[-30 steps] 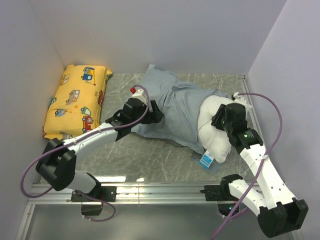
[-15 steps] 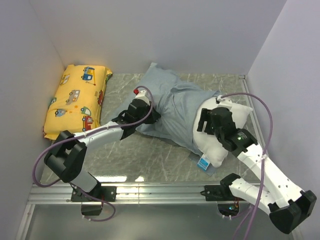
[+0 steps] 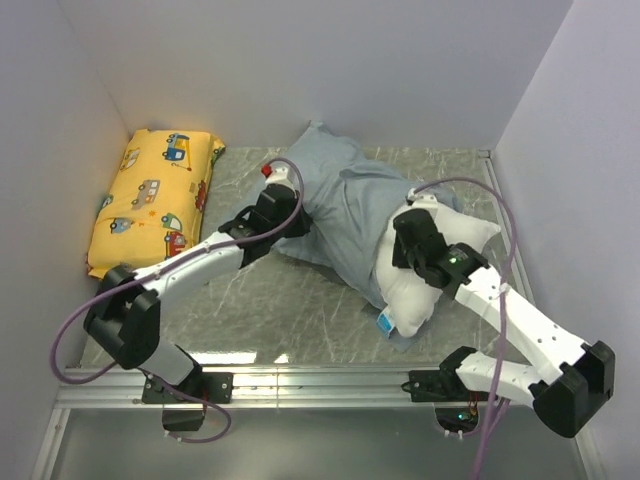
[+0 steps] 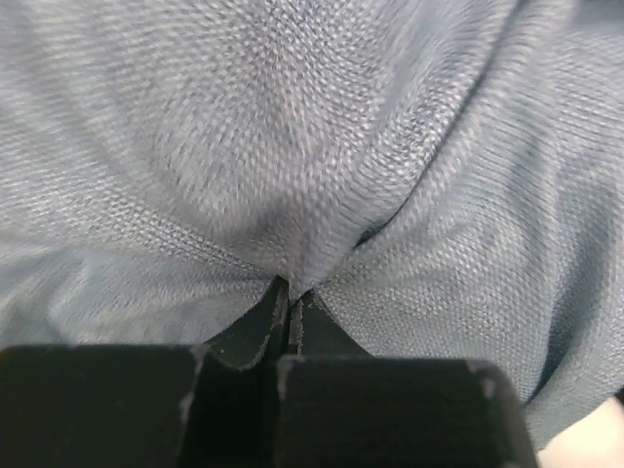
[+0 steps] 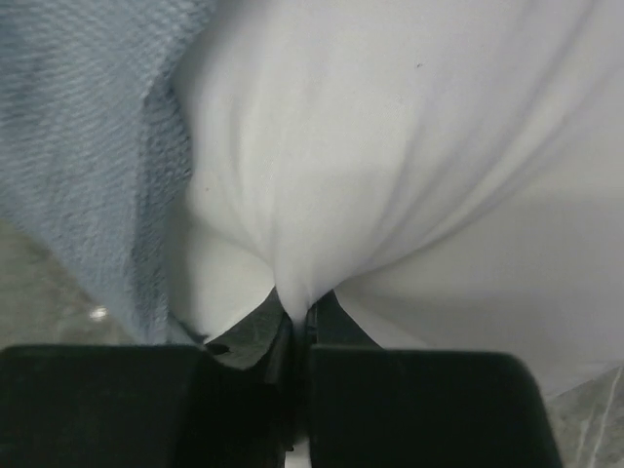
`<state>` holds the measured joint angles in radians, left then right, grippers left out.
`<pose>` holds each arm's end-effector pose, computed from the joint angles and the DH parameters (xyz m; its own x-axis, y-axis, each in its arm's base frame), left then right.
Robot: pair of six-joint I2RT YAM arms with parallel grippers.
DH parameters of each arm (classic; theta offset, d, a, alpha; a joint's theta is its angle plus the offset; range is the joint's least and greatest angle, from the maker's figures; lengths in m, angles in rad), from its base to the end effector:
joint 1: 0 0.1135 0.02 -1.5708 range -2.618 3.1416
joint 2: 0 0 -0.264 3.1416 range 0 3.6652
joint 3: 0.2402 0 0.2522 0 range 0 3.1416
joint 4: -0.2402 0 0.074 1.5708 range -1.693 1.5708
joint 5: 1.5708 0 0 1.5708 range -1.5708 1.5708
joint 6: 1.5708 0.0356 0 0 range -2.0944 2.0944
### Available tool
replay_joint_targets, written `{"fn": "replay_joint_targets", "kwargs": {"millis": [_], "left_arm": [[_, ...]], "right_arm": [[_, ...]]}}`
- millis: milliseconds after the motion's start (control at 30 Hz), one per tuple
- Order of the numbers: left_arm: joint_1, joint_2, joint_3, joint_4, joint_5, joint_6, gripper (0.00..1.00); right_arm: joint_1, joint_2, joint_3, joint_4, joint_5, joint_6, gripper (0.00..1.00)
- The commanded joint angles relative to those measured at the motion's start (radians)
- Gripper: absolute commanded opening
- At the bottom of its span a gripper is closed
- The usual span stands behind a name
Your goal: Remove the pillowcase from the pillow
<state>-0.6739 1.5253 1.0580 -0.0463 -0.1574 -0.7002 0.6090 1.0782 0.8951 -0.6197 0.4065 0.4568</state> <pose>0.2760 -0.2133 0.2668 -0.6220 -0.3177 -0.7157 0.1424 0.8529 -0.5023 0.1894 0.1149 0.2838 -0.6619 0.0323 -0.7489 -0.0091 0.9986 0.0512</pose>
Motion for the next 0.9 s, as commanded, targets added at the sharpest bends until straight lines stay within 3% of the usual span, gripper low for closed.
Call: {"fn": "replay_joint_targets", "kwargs": {"millis": [0, 100, 200, 300, 467, 533, 600, 700, 867], "left_arm": [[0.027, -0.152, 0.129, -0.095, -0.145, 0.060, 0.00], [0.027, -0.246, 0.201, -0.191, -0.238, 0.103, 0.00], [0.055, -0.294, 0.261, -0.280, -0.369, 0.149, 0.00], [0.256, -0.289, 0.298, -0.349, -0.225, 0.105, 0.00], [0.578, -0.242, 0.336, -0.392, -0.118, 0.074, 0.00], [0.628, -0.234, 0.359, -0.409, -0.064, 0.079, 0.00], [0.629, -0.263, 0.356, -0.383, -0.054, 0.094, 0.00], [0.605, -0.275, 0.335, -0.359, 0.082, 0.108, 0.00], [0.395, -0.280, 0.225, -0.346, -0.014, 0.110, 0.00]], "right_arm": [[0.006, -0.067, 0.175, -0.049, -0.104, -0.036, 0.00], [0.005, -0.127, 0.304, -0.072, -0.222, -0.049, 0.00], [0.006, -0.191, 0.363, -0.093, -0.215, -0.040, 0.00], [0.003, -0.244, 0.389, -0.120, -0.138, -0.026, 0.00], [0.000, -0.311, 0.409, -0.141, -0.129, 0.003, 0.00], [0.000, -0.327, 0.421, -0.159, -0.133, 0.000, 0.00], [-0.002, -0.324, 0.410, -0.170, -0.124, -0.009, 0.00], [-0.002, -0.279, 0.337, -0.143, -0.091, -0.007, 0.00], [-0.003, -0.186, 0.177, -0.066, -0.008, 0.003, 0.07]]}}
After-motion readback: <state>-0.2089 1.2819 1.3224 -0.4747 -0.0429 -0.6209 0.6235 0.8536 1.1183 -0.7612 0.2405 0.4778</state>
